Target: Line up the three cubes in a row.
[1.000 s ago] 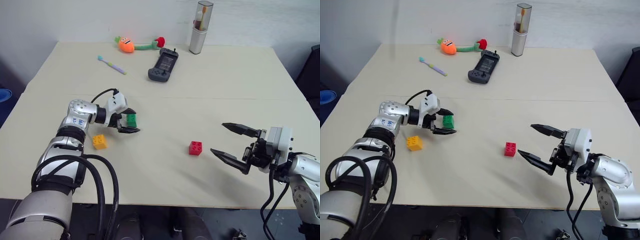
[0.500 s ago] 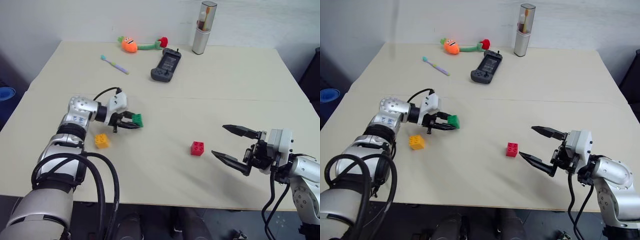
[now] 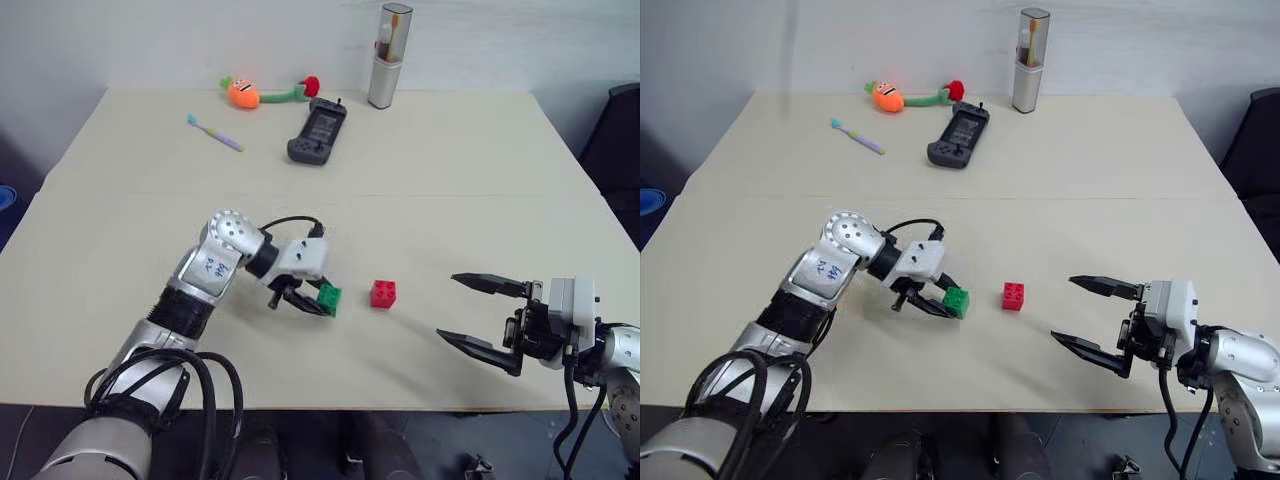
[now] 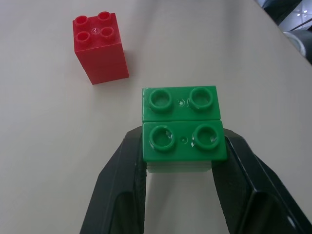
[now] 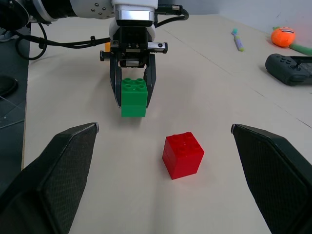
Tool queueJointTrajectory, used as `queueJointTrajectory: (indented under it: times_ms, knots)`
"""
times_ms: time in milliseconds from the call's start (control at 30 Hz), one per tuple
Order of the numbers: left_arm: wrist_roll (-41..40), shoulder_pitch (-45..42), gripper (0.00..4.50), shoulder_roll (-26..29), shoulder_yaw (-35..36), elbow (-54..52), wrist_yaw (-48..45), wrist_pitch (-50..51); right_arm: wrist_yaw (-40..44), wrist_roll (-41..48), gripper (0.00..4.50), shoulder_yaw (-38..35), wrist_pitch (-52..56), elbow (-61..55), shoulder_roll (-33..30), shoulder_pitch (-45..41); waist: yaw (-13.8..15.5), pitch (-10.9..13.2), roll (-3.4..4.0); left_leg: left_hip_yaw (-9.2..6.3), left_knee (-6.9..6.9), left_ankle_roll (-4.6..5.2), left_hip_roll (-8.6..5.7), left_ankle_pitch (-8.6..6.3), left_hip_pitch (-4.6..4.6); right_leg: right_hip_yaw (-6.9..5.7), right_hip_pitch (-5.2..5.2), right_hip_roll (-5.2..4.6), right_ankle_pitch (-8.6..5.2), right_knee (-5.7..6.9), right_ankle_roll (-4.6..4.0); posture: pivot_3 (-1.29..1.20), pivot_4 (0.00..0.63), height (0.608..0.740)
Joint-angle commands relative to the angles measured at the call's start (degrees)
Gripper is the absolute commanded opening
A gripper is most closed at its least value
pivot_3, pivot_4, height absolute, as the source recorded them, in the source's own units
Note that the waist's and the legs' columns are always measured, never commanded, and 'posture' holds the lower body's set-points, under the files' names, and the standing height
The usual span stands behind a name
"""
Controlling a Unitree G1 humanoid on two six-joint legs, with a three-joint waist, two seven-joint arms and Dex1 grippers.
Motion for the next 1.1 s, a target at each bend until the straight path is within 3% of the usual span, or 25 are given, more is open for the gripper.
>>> queueJointTrajectory:
  times_ms: [33,400,700,933,1100]
  knots:
    - [1.46,0.38,1.50,-0.62,-0.42,-0.66,5.06,0.53,0.07,1.18,4.50,-1.24,-0.95,-1.95,0.46,1.11,0.03,0.00,0.00,0.00,0.00,0.00,0.00,0.00,-0.01,0.00,0.00,0.00,0.00,0.00,0.00,0.00,0.150,0.740]
    - [3.57,-0.74,1.50,-1.68,-1.81,4.41,12.78,-1.20,0.43,1.23,4.50,-1.41,-1.77,-2.49,0.63,3.41,0.21,0.00,0.00,0.00,0.00,0.05,-0.01,0.00,-0.02,-0.01,0.00,-0.06,0.00,-0.02,0.00,0.00,0.150,0.740]
    - [2.54,2.54,1.50,0.26,-3.18,-2.64,10.51,5.93,1.06,0.81,4.50,-1.24,-2.85,-1.22,0.46,3.48,0.05,-0.01,0.00,0.00,0.00,0.04,0.00,0.00,0.01,-0.01,0.02,-0.03,0.00,0.00,0.00,0.00,0.150,0.740]
    - [3.26,3.66,1.50,0.70,-3.36,-2.34,12.90,6.23,0.92,0.66,4.50,-0.59,-3.24,-0.58,0.62,2.67,0.10,-0.03,0.00,0.00,0.00,0.04,-0.01,0.01,0.04,0.00,0.05,-0.05,0.00,0.00,0.00,0.00,0.150,0.740]
    - [1.30,3.05,2.99,0.15,-2.05,-3.87,13.10,8.01,0.72,0.65,4.50,-0.06,-3.21,-0.54,0.82,2.30,0.08,-0.03,0.00,-0.01,0.00,0.04,0.00,0.01,0.04,-0.02,0.07,-0.03,0.00,-0.01,0.00,0.00,0.150,0.740]
